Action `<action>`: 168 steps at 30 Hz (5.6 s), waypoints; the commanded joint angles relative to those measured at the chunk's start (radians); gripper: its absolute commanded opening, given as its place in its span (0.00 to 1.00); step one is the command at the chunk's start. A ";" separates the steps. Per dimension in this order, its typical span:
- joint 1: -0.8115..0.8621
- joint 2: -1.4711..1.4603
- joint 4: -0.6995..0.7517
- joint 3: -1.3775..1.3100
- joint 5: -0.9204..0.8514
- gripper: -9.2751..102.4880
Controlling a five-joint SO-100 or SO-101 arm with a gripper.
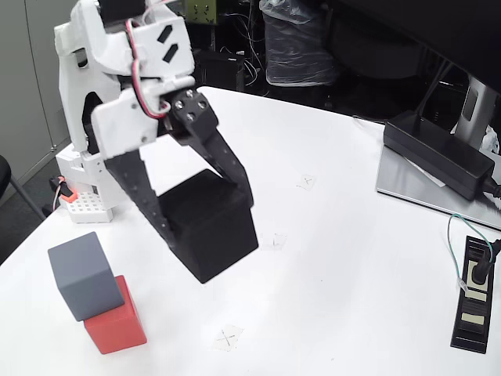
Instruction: Stack the three blocks in an ordered color.
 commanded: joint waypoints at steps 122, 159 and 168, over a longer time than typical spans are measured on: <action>0.025 0.268 -0.091 -0.218 0.245 0.23; -0.680 0.885 -0.411 0.963 1.427 0.08; -0.683 1.170 -0.545 1.371 1.428 0.08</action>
